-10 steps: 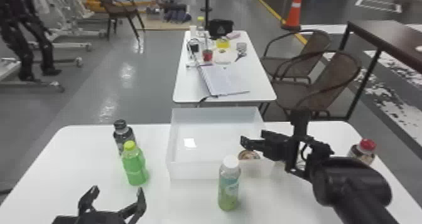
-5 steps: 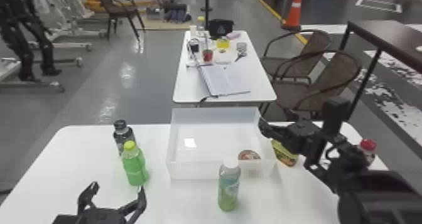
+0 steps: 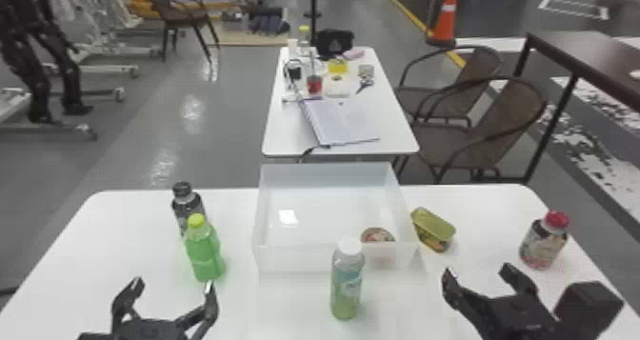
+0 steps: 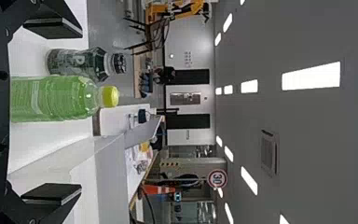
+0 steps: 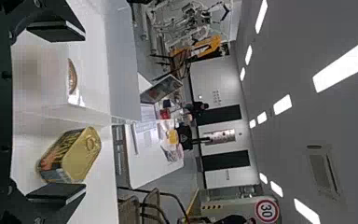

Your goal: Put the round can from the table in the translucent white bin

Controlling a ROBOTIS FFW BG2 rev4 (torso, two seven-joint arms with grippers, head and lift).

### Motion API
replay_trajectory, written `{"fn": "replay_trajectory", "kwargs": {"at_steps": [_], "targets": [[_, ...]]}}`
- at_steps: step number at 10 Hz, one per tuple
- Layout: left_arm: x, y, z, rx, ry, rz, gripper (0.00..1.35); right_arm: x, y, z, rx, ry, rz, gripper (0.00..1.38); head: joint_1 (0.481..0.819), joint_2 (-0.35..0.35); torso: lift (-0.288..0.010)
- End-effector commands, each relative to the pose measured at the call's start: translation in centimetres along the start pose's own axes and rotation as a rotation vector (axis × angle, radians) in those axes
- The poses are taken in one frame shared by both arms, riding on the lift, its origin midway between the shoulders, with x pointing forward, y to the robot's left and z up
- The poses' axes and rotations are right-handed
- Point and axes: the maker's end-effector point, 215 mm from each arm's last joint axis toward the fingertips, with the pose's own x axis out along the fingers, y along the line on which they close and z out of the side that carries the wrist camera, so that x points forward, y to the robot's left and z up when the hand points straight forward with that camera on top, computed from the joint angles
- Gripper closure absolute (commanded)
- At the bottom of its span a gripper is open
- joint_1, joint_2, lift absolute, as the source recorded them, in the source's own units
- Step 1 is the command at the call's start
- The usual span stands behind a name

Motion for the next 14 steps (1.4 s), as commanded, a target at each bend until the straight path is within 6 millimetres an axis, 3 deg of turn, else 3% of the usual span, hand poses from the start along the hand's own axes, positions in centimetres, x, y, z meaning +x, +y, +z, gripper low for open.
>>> {"fn": "replay_trajectory", "kwargs": {"at_steps": [1, 4, 6, 14], "targets": [[-0.3, 0.1, 0.0, 0.004, 0.004, 0.003, 0.14, -2.4, 0.5, -2.5, -0.051, 0.052, -0.01, 0.15, 0.549, 0.0, -0.1], [-0.2, -0.1, 0.2, 0.02, 0.008, -0.004, 0.14, -4.5, 1.1, -2.6, -0.136, 0.052, -0.04, 0.15, 0.549, 0.0, -0.1], [-0.2, 0.0, 0.2, 0.021, 0.01, -0.003, 0.14, -4.6, 1.4, -3.5, -0.104, 0.06, -0.053, 0.15, 0.549, 0.0, -0.1], [-0.2, 0.0, 0.3, 0.032, 0.013, -0.003, 0.14, -4.3, 1.3, -3.4, -0.099, 0.057, -0.058, 0.15, 0.549, 0.0, -0.1]]}}
